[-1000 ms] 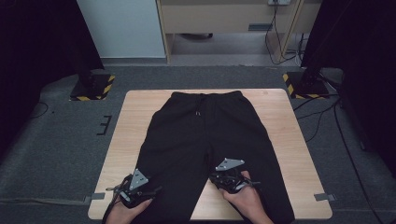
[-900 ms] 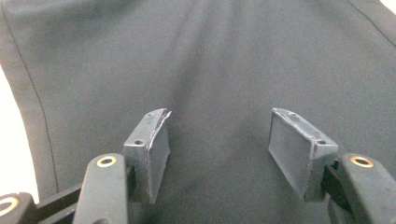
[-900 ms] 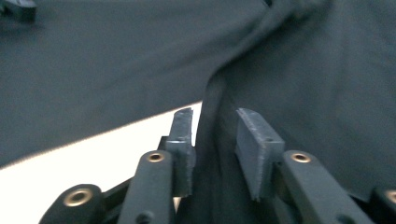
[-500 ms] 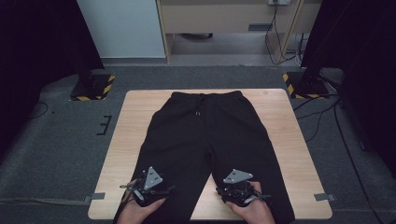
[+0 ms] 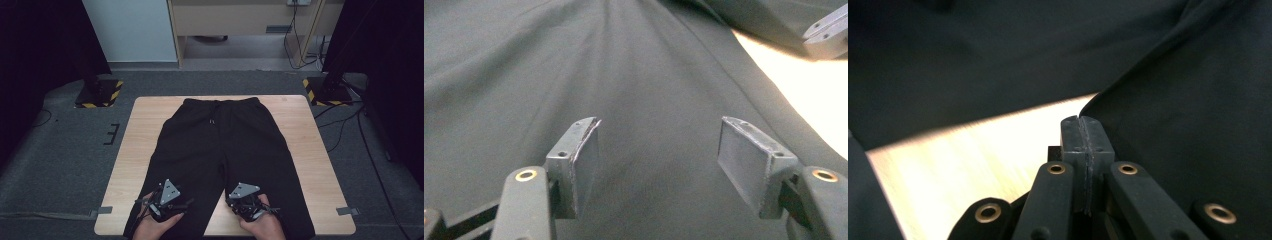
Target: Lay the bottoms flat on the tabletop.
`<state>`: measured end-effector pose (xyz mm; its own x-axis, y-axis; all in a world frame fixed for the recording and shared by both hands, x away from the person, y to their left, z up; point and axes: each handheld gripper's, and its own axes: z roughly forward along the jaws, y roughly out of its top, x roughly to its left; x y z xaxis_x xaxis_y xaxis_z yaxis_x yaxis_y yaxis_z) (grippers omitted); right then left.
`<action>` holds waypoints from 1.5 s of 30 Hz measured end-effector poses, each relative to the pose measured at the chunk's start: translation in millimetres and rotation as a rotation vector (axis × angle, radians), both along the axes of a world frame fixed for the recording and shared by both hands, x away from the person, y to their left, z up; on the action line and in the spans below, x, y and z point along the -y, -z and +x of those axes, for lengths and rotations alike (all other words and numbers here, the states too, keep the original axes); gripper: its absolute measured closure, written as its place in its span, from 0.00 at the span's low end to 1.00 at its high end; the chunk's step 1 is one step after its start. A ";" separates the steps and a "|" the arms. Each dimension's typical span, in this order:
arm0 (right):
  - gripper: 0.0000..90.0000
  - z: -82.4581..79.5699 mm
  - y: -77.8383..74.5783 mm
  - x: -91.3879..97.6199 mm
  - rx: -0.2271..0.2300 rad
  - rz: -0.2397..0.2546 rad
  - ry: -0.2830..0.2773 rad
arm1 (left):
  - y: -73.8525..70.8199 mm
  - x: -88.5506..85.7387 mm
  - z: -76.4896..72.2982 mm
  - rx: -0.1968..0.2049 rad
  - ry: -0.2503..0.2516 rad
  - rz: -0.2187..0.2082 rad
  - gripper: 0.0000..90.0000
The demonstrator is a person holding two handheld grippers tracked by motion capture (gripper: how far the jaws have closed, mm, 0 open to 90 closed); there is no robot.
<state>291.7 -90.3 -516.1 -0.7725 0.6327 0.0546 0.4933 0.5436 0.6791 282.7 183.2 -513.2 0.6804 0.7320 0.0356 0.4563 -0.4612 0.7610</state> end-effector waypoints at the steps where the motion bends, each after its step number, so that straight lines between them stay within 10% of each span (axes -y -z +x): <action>1: 1.00 0.7 -0.4 -1.4 -0.008 0.011 0.002 | 0.1 0.6 0.1 0.001 0.001 0.000 0.36; 7: 0.99 4.9 -0.7 -7.5 -0.049 0.030 0.019 | -0.5 -0.9 0.8 0.003 -0.005 -0.005 0.36; 14: 0.62 3.7 -3.9 -3.7 0.034 -0.006 0.062 | -1.9 1.8 -2.4 0.003 0.004 -0.002 0.35; 22: 0.62 2.5 6.9 -1.8 0.044 -0.047 0.050 | 10.5 0.6 -2.0 -0.036 0.002 0.049 0.33; 36: 0.51 2.1 7.1 24.4 0.016 0.002 0.029 | 17.6 -28.6 0.5 -0.064 -0.029 0.018 0.32; 45: 0.17 9.8 -19.8 55.7 0.076 0.092 0.045 | -6.3 -48.9 14.6 -0.031 -0.077 -0.009 0.17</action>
